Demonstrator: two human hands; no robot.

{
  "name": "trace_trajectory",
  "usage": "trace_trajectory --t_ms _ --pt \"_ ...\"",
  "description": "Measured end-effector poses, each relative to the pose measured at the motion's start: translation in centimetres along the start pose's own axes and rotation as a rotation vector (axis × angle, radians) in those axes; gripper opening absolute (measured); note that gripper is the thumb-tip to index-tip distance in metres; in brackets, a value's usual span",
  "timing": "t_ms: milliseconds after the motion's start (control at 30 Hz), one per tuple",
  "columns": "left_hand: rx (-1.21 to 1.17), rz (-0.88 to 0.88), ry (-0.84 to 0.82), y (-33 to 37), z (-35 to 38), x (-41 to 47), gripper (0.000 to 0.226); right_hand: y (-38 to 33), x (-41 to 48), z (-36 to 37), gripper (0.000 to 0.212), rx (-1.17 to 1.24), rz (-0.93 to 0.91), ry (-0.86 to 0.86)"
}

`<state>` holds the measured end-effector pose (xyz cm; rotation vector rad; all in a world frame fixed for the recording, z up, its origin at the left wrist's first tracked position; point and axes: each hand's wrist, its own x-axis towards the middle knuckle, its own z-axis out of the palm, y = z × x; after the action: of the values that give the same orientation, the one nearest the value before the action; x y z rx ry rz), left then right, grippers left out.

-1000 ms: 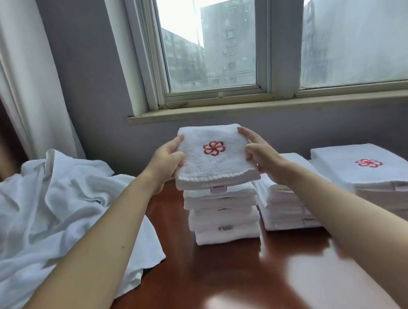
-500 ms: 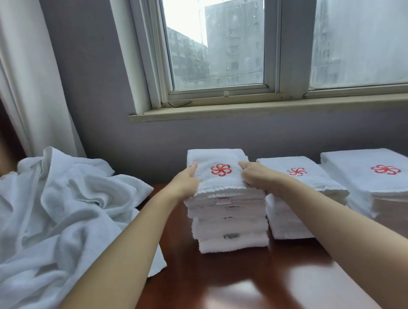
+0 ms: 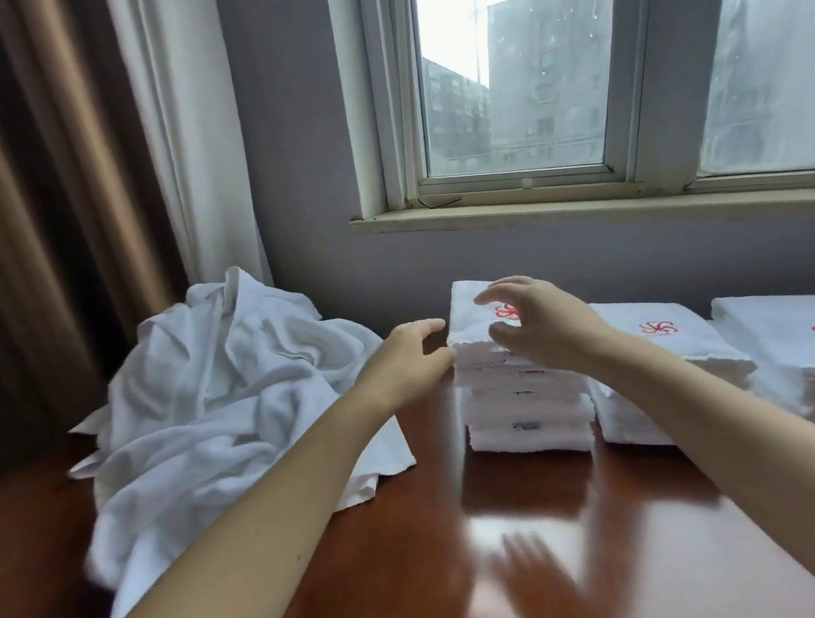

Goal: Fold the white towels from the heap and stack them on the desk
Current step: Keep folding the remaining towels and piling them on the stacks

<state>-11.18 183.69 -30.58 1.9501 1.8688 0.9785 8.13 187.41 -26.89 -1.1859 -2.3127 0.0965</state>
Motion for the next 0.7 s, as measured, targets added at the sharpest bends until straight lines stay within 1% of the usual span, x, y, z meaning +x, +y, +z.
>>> trace_trajectory --t_ms 100,233,367,500,600,667,700 --pt "0.050 -0.043 -0.009 -1.8 -3.0 -4.1 0.055 -3.9 -0.7 1.4 0.046 -0.015 -0.163 -0.084" --pt "0.213 -0.163 0.024 -5.7 -7.0 -9.7 0.053 -8.6 -1.2 4.6 0.048 0.010 -0.283 -0.200" --pt "0.316 -0.287 0.026 -9.7 -9.6 -13.9 0.058 -12.7 -1.3 8.1 0.055 -0.034 -0.365 -0.315" --pt "0.403 -0.314 -0.012 -12.4 -10.0 -15.5 0.062 -15.5 -0.7 11.5 0.061 -0.102 -0.410 -0.361" --pt "0.392 -0.286 -0.021 -13.5 -9.5 -15.9 0.059 -16.1 -0.2 13.7 0.067 -0.146 -0.374 -0.418" --pt "0.380 -0.296 -0.030 -14.3 -9.0 -15.9 0.054 -16.0 0.0 14.8 0.065 -0.193 -0.328 -0.453" --pt "0.382 -0.305 -0.035 -14.6 -8.7 -15.9 0.050 -15.9 -0.1 15.3 0.060 -0.210 -0.298 -0.471"
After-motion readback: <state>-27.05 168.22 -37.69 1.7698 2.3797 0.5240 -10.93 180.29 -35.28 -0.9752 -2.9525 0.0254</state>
